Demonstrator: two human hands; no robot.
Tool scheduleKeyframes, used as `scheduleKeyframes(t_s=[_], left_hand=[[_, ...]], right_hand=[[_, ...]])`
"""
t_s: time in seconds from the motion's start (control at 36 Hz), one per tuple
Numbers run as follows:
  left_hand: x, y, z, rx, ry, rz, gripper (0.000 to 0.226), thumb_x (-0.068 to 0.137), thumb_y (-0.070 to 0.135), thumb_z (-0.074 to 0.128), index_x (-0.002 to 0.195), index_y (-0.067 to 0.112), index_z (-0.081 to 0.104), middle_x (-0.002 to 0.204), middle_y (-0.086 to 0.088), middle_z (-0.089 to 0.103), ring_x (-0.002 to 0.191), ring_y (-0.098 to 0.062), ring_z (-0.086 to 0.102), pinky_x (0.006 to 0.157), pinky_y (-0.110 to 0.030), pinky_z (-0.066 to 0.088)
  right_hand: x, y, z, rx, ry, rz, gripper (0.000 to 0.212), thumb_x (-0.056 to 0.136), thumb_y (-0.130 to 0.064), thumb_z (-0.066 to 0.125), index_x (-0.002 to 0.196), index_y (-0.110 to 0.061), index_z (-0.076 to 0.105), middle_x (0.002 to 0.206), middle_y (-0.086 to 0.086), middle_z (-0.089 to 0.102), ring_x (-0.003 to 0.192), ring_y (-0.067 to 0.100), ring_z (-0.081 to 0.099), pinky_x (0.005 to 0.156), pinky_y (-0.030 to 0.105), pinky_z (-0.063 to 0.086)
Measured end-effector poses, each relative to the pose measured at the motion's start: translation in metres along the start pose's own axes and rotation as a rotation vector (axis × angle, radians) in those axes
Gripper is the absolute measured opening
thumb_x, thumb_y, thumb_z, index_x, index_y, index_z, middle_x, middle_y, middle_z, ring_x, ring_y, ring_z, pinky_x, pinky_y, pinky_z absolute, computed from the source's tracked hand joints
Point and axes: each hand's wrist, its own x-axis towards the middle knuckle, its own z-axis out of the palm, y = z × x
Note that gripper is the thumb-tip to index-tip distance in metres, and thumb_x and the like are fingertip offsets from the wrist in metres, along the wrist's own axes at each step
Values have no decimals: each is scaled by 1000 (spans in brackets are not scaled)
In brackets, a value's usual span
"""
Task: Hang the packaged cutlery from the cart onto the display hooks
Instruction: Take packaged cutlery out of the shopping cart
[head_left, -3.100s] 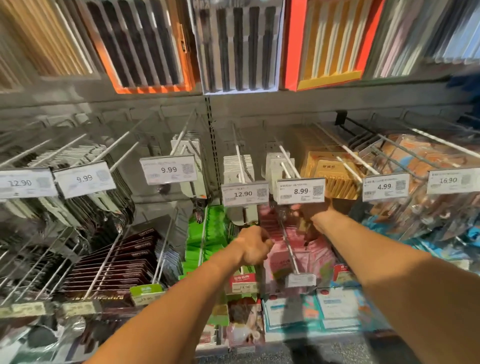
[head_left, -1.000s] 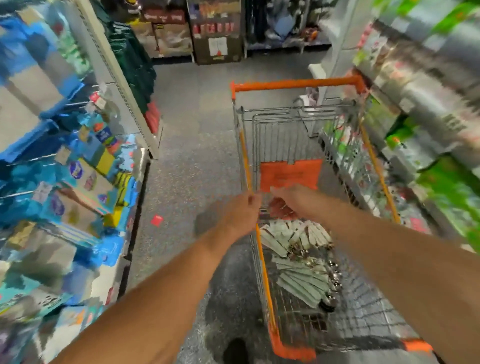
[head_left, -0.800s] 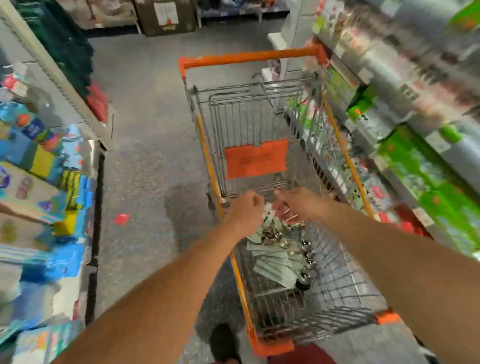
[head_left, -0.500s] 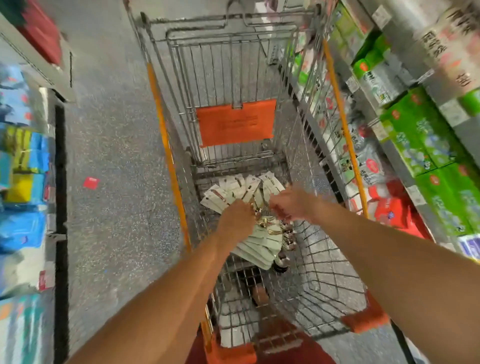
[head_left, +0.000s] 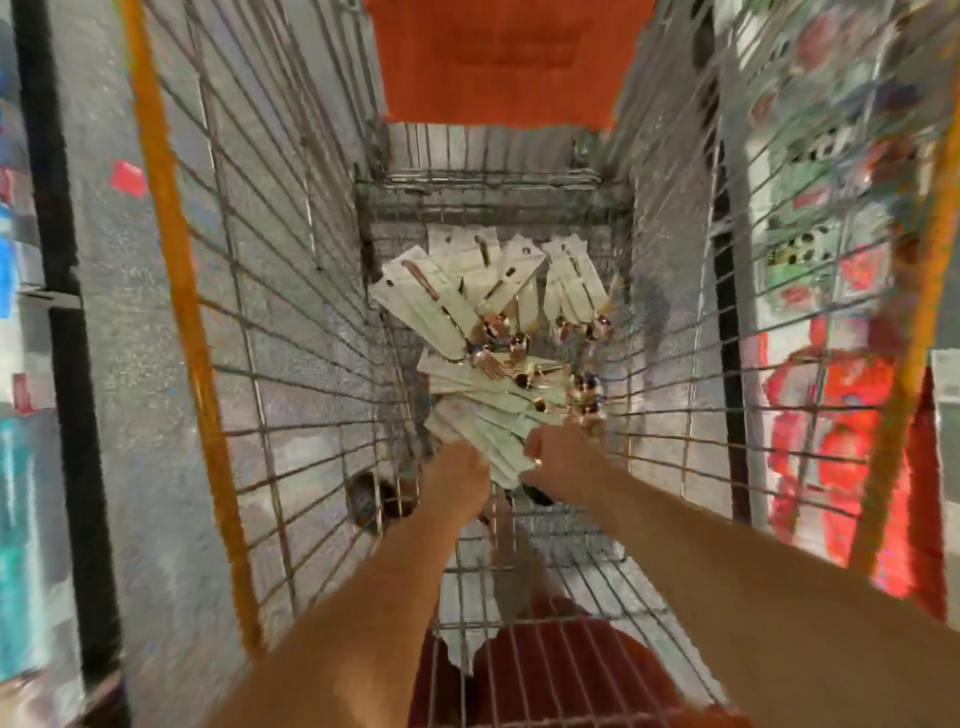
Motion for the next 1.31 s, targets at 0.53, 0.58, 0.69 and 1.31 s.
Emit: scheduleKeyframes(t_s=[0.53,0.58,0.69,1.31], left_hand=[[42,-16,53,-958,314,-384,30,86,24,73,108,6,62,95,-10,71,80,-19,67,66,-29,55],[45,-15,52,-999,287,-367,22,90,25,69,105,9,68,93,-7,72,83,-23,69,74,-35,59],[47,-13,47,-1051,237,-353,17,97,27,61,96,12,68,79,-4,66,60,-15,58,52,-24,46],[49,-17,56,-988,59,-170,9,88,8,71,95,14,71,98,-6,75,90,-22,72,84,-36,60]], right_hand=[[23,6,54,-142,410,28,71,78,-61,69,126,-20,35,123,3,39,110,23,50,83,36,49],[21,8,52,-106,413,13,68,79,-59,69,124,-21,35,120,1,38,104,23,53,77,35,50],[15,15,48,-51,389,-34,58,86,-59,61,125,-25,36,121,-1,38,95,22,58,69,33,54],[16,32,44,-56,392,-61,56,90,-54,58,129,-20,36,126,1,39,107,20,53,74,28,42]])
